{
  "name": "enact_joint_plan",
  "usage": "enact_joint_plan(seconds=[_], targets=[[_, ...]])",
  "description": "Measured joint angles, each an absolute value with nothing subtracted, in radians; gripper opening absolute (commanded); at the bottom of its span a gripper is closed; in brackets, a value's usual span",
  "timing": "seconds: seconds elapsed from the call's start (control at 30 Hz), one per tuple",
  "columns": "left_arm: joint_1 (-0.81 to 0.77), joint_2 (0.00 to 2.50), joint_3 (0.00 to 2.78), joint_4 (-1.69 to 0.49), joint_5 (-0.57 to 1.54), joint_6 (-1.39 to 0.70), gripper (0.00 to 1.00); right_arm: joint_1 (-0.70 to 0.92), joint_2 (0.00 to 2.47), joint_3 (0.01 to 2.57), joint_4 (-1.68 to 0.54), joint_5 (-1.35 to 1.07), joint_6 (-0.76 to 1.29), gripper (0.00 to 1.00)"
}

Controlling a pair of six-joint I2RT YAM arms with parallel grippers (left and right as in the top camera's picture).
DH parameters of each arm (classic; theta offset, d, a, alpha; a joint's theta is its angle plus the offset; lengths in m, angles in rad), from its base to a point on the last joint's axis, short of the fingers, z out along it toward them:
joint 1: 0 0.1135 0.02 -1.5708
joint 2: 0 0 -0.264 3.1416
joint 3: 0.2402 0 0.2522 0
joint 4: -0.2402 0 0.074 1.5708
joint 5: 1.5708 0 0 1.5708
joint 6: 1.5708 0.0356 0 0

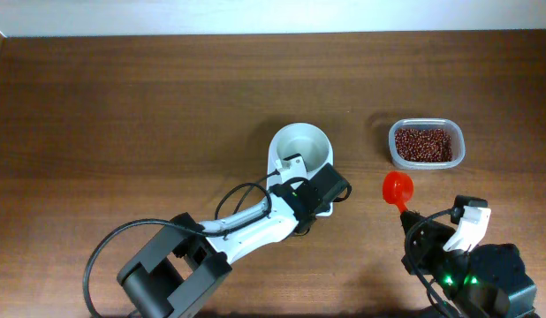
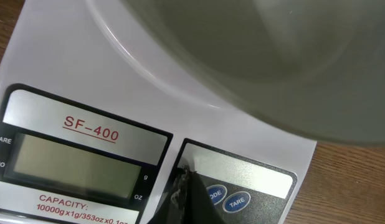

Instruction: Scoop and weigh 50g on scale

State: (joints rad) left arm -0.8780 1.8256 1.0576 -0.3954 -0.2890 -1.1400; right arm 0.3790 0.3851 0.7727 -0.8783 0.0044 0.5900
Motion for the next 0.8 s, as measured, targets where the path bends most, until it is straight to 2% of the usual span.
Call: enact_joint_plan(seconds=[0.7, 0.8], targets=[[-0.878, 1.84, 1.065, -0.402, -0.285, -1.14, 0.0, 0.379, 0.385, 0.773, -0.878, 0.004, 0.589, 0.04], [-0.878, 1.829, 1.065, -0.417, -0.273, -1.056, 0.0, 0.379, 0.385, 0.773, -0.878, 0.004, 0.59, 0.04]])
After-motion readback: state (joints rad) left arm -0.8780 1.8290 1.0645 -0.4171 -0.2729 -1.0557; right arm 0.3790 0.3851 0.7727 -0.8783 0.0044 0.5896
